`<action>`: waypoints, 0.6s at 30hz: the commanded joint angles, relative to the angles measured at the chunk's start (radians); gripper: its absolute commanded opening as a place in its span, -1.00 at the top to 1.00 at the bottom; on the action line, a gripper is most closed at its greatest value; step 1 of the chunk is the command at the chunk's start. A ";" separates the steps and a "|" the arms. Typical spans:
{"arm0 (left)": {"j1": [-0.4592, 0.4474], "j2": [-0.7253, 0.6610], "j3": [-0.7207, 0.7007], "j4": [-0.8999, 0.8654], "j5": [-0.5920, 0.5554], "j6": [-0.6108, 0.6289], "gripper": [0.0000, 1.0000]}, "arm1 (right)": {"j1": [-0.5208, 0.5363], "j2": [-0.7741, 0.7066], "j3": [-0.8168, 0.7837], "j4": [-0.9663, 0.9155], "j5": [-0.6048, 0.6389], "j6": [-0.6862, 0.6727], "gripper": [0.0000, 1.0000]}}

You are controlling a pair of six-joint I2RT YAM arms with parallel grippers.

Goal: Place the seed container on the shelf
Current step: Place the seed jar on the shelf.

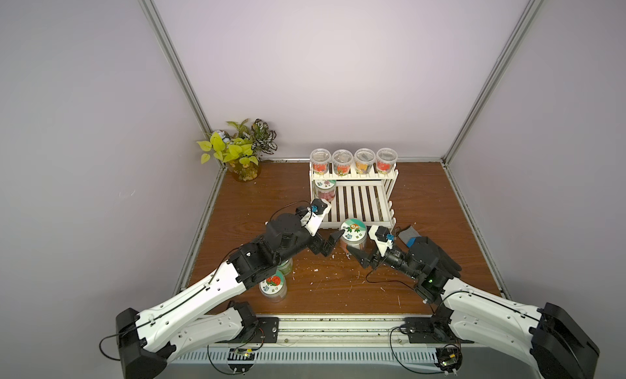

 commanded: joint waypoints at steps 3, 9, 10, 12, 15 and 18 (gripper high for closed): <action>0.010 -0.071 -0.136 0.212 -0.191 -0.173 -0.99 | -0.014 0.005 0.087 0.047 0.246 0.055 -0.63; 0.010 -0.114 -0.190 0.211 -0.209 -0.180 -1.00 | -0.017 0.064 0.092 0.104 0.420 0.120 -0.61; 0.010 -0.114 -0.193 0.202 -0.213 -0.183 -0.99 | -0.017 0.076 0.096 0.102 0.432 0.118 -0.61; 0.010 -0.115 -0.204 0.194 -0.212 -0.184 -1.00 | -0.017 0.092 0.105 0.094 0.461 0.119 -0.61; 0.010 -0.120 -0.218 0.185 -0.203 -0.189 -0.99 | -0.017 0.100 0.121 0.059 0.508 0.127 -0.62; 0.010 -0.121 -0.232 0.182 -0.203 -0.194 -1.00 | -0.018 0.111 0.139 0.022 0.543 0.127 -0.62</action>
